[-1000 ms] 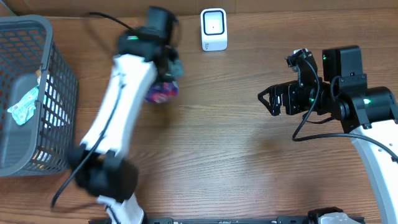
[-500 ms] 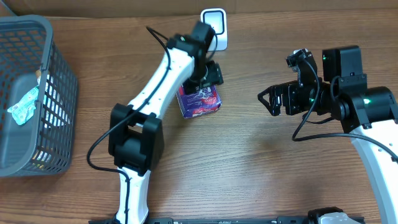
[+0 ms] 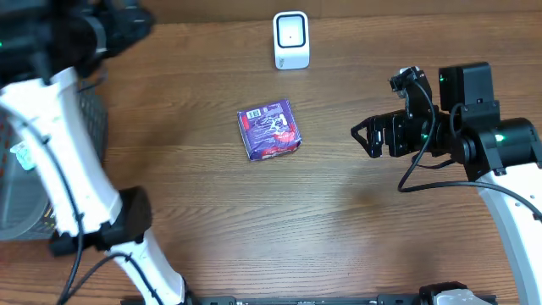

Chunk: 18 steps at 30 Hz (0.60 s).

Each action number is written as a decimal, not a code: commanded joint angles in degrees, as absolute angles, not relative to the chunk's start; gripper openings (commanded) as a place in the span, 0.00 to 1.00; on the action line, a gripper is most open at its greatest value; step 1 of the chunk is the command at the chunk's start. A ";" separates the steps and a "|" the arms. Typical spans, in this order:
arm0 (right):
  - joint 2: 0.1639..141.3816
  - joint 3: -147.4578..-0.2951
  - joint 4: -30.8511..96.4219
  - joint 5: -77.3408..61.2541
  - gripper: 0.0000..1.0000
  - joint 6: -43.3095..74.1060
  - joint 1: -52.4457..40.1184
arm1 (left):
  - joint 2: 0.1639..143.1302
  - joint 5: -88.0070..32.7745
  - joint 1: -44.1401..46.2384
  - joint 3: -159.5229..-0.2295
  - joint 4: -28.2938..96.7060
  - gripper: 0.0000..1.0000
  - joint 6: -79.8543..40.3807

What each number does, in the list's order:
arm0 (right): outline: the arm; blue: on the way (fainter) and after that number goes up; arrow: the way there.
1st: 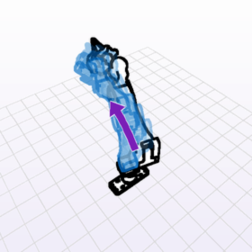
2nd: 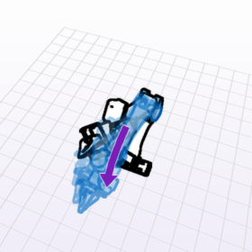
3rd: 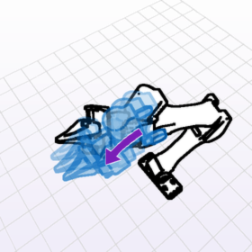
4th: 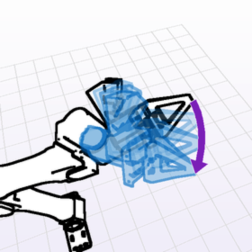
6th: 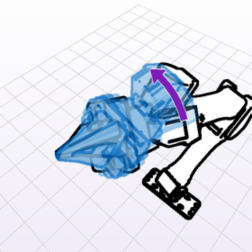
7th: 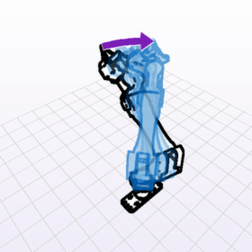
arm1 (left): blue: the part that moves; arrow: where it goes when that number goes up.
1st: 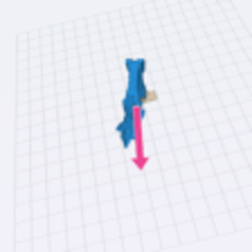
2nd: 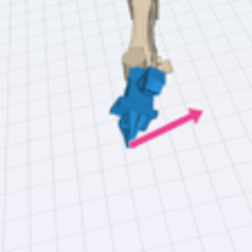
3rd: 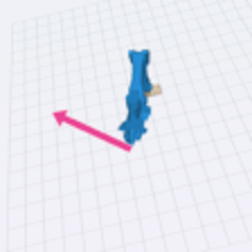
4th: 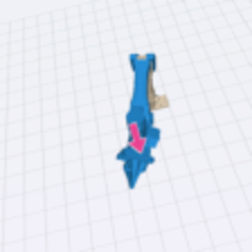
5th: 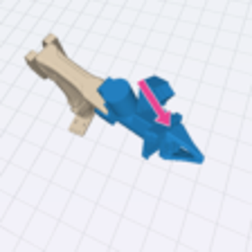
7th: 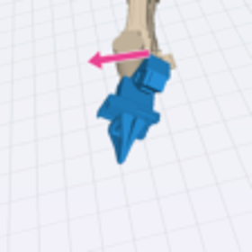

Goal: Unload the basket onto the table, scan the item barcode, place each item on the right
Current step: 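Lift the purple box out and place it on the table centre, then reach the left gripper into the basket and grasp the green juice pack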

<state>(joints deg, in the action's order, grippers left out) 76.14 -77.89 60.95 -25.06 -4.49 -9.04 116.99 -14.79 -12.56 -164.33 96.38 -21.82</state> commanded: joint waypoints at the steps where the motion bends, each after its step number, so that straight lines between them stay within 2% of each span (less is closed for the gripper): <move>1: 75.90 -79.46 60.75 -24.88 1.00 -4.56 -9.26 | 107.94 -15.88 -21.76 -157.75 96.82 0.97 -18.00; 7: 75.90 -79.46 60.77 -24.88 1.00 -4.56 -9.26 | 99.20 -17.45 -48.84 -135.39 96.79 1.00 -20.43; 11: 75.90 -79.46 60.77 -24.88 1.00 -4.58 -9.26 | 100.47 -28.14 -64.18 -122.43 91.31 1.00 -18.37; 14: 75.90 -79.46 60.77 -24.91 1.00 -4.56 -9.26 | 101.62 -30.04 -67.48 -116.03 86.00 1.00 -18.41; 18: 75.90 -79.46 60.77 -24.95 1.00 -4.56 -9.26 | 105.56 -28.29 -65.95 -113.58 82.06 1.00 -18.39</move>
<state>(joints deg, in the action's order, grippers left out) 76.14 -77.89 61.06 -25.08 -4.49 -9.04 102.89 -27.66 -67.42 -115.04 82.39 -20.27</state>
